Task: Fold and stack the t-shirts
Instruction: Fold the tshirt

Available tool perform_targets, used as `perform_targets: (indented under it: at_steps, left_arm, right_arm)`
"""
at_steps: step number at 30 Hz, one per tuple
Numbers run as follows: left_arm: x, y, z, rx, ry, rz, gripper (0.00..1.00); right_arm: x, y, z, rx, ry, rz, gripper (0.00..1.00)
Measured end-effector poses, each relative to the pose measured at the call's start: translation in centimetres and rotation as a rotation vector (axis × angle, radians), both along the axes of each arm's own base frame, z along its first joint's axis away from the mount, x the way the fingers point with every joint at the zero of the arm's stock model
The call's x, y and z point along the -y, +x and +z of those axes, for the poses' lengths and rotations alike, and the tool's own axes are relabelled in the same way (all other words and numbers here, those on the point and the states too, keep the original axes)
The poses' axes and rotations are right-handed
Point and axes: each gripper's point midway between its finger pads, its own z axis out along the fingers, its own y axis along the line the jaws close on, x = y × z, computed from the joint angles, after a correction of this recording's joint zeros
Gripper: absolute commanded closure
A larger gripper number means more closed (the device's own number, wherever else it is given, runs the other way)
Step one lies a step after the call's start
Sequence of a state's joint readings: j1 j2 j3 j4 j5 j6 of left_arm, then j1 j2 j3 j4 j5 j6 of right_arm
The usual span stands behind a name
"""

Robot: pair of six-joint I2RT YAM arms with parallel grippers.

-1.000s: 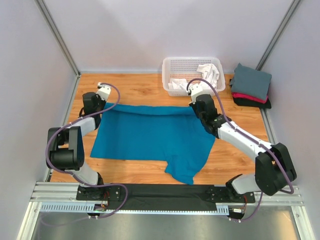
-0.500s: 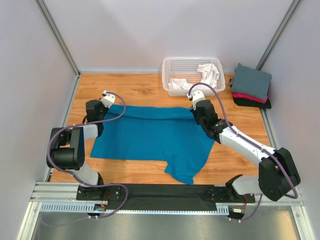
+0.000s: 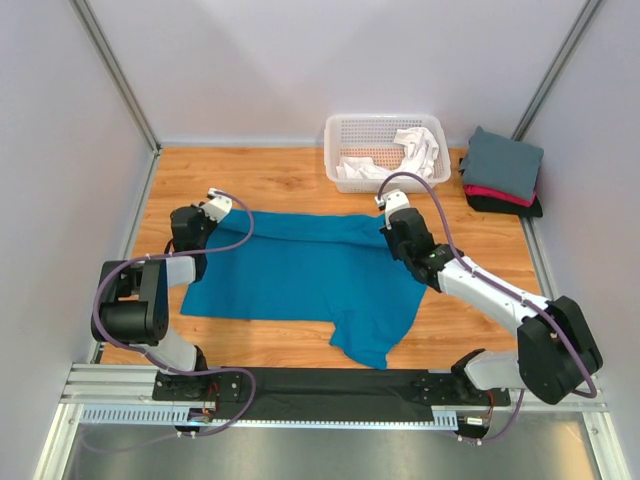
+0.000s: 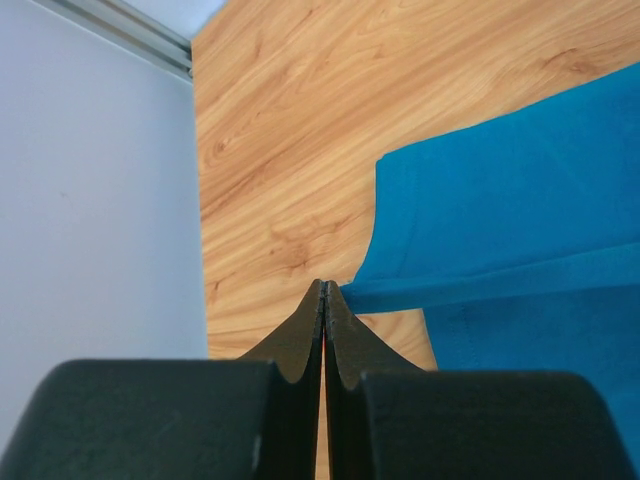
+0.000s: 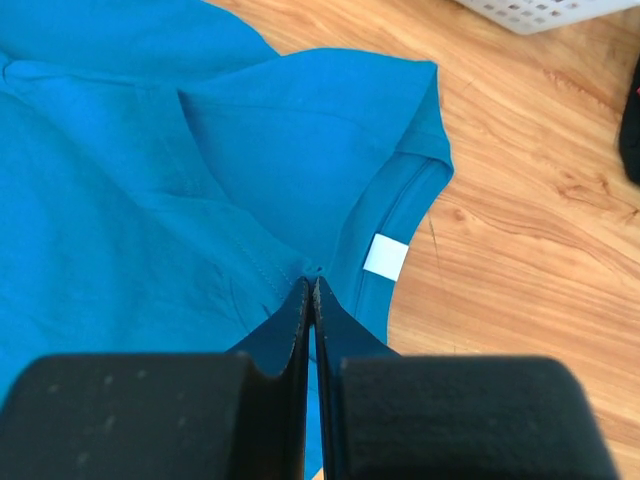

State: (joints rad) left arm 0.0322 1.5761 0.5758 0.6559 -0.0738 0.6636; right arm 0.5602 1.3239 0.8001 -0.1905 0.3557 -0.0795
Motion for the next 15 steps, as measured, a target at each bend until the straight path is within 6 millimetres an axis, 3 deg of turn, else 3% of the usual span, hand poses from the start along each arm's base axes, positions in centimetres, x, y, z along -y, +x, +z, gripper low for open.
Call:
perform_targets:
  at_steps: [15]
  left_arm:
    - [0.2,-0.1,0.3,0.009,0.004,-0.015,1.00]
  right_arm:
    - [-0.5,-2.8,-2.2,-0.104,0.039,-0.019,1.00]
